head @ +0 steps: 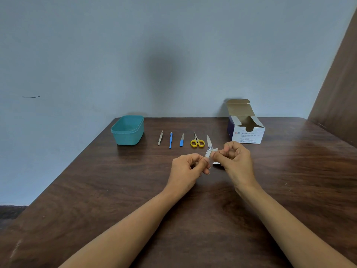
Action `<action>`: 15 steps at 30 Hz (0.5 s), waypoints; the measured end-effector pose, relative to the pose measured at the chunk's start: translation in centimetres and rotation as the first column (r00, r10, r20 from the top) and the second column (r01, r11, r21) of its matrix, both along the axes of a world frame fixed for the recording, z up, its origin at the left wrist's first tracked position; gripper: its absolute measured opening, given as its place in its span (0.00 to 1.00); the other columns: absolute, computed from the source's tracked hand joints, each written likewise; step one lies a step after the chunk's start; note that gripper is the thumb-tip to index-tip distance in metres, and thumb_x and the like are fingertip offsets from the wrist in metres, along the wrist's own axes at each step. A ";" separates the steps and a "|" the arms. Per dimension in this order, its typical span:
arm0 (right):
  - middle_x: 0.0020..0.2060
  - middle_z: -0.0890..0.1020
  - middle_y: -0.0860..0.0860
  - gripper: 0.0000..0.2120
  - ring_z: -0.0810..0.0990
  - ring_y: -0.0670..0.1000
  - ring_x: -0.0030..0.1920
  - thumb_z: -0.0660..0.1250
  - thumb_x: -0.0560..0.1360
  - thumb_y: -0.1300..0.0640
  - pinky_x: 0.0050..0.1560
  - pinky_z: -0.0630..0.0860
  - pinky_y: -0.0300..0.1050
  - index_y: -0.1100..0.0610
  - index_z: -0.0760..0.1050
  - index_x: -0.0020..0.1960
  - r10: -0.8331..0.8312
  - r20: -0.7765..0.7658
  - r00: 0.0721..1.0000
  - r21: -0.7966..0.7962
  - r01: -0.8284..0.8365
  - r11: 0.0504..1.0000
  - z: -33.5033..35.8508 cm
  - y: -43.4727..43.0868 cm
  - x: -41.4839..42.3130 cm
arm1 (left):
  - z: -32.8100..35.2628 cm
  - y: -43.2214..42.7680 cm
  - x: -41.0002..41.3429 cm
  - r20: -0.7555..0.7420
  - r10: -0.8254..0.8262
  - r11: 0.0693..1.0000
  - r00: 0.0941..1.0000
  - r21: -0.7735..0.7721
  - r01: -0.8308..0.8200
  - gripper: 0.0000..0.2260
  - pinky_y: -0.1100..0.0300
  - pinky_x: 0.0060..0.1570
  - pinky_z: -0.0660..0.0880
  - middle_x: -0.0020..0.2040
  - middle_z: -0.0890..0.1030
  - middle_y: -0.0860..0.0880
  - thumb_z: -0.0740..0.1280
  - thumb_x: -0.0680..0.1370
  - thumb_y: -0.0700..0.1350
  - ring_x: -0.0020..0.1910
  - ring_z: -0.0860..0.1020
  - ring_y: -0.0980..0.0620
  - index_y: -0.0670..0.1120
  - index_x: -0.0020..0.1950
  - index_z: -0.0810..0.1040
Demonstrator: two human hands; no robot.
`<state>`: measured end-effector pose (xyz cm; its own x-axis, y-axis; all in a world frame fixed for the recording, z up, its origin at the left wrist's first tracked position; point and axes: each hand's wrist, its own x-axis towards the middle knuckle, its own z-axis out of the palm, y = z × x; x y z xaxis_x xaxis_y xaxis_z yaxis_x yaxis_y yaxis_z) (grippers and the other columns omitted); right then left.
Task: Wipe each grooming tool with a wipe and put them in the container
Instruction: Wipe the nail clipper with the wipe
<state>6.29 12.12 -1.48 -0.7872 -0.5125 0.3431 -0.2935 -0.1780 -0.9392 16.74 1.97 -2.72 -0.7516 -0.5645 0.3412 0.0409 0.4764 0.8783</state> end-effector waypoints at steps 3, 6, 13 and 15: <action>0.33 0.82 0.61 0.14 0.80 0.45 0.31 0.73 0.69 0.69 0.31 0.73 0.35 0.58 0.69 0.40 0.064 0.026 0.998 -0.010 -0.064 0.998 0.2 0.1 0.3 | -0.1 -0.1 0.0 0.003 0.019 1.000 1.000 -0.022 -0.019 0.10 0.58 0.37 0.76 0.34 0.84 0.51 0.66 0.79 0.47 0.34 0.79 0.48 0.47 0.41 0.83; 0.32 0.83 0.58 0.13 0.80 0.44 0.30 0.73 0.68 0.70 0.28 0.72 0.33 0.59 0.69 0.42 0.091 0.099 0.991 -0.034 -0.088 0.996 0.6 0.2 0.4 | 0.0 -0.1 0.1 0.004 0.013 0.999 1.000 -0.030 -0.013 0.09 0.63 0.36 0.74 0.33 0.84 0.51 0.66 0.79 0.45 0.32 0.78 0.56 0.47 0.41 0.83; 0.33 0.85 0.53 0.15 0.82 0.46 0.33 0.74 0.66 0.66 0.28 0.70 0.34 0.55 0.69 0.39 0.120 0.329 0.936 -0.108 -0.089 0.990 0.6 0.2 -0.1 | 0.4 0.4 0.4 0.015 -0.015 0.992 1.000 -0.128 0.017 0.10 0.74 0.31 0.66 0.33 0.83 0.51 0.65 0.79 0.43 0.27 0.74 0.63 0.43 0.41 0.83; 0.34 0.84 0.54 0.14 0.81 0.46 0.33 0.74 0.66 0.66 0.27 0.71 0.33 0.56 0.70 0.40 0.139 0.330 0.934 -0.063 -0.125 0.990 0.6 0.3 -0.1 | 0.5 0.5 0.5 0.009 -0.012 0.990 1.000 -0.143 0.013 0.10 0.75 0.32 0.66 0.33 0.82 0.52 0.65 0.79 0.43 0.28 0.74 0.64 0.44 0.41 0.82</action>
